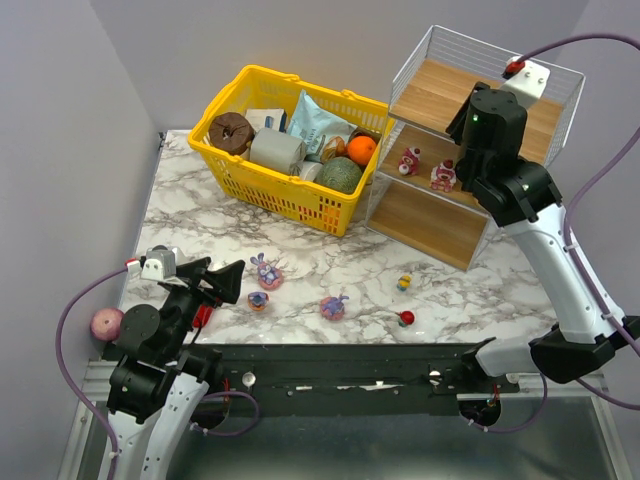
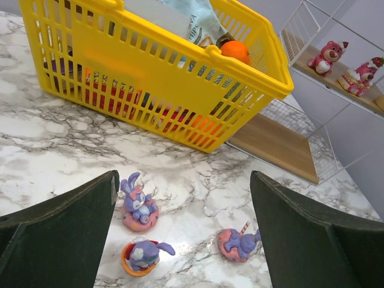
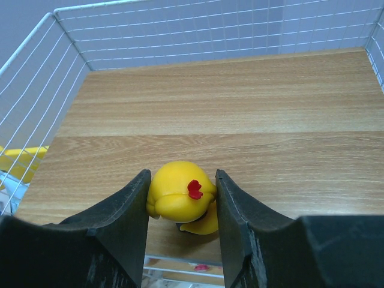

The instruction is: Place and organize the plastic toys onto the shelf

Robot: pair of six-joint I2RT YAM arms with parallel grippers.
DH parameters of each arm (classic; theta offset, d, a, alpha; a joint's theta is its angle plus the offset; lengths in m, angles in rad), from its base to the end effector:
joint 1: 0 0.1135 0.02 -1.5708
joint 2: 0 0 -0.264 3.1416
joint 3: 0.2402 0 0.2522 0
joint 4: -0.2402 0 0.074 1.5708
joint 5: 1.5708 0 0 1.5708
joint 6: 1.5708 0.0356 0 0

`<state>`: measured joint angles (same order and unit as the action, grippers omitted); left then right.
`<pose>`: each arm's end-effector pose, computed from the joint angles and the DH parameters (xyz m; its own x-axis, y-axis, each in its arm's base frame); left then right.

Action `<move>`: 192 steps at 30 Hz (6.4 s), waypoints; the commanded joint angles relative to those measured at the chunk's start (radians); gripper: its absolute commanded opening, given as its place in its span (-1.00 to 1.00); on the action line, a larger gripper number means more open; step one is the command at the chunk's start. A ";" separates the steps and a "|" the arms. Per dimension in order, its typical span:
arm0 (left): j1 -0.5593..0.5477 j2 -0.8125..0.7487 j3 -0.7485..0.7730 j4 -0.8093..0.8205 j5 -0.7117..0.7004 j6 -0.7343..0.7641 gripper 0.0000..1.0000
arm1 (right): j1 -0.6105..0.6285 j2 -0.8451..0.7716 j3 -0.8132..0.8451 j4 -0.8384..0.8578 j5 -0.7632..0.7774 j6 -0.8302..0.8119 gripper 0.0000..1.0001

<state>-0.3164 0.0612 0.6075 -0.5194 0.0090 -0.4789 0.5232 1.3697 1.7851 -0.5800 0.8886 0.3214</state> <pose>0.0419 -0.0141 0.3111 -0.1246 -0.4440 -0.8873 0.2955 0.8371 -0.4604 0.2410 0.1071 0.5101 -0.0247 0.2157 -0.9761 0.3753 0.9070 0.1910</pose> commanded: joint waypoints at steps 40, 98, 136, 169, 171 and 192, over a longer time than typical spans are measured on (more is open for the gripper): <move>-0.003 0.002 0.000 -0.007 -0.001 0.000 0.98 | -0.028 -0.199 0.013 -0.112 -0.326 -0.067 0.79; -0.003 0.022 -0.002 -0.002 0.008 0.008 0.98 | 0.474 -0.021 -1.221 0.203 0.021 0.946 0.39; -0.003 -0.001 -0.002 -0.002 0.008 0.010 0.98 | 0.414 0.112 -1.165 0.262 0.142 0.863 -0.29; -0.003 0.002 -0.003 -0.001 0.008 0.006 0.98 | 0.399 -0.425 -0.351 -0.382 0.177 0.280 -0.99; -0.003 0.003 -0.003 -0.001 0.005 0.005 0.98 | 0.397 -0.419 -0.307 -0.385 0.202 0.240 -0.99; -0.003 -0.001 -0.002 -0.004 0.005 0.003 0.98 | 0.031 -0.083 0.249 -0.566 -0.066 0.061 -0.99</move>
<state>-0.3164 0.0738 0.6075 -0.5190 0.0097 -0.4789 0.6189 1.2236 2.0102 -1.0447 0.9596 0.3855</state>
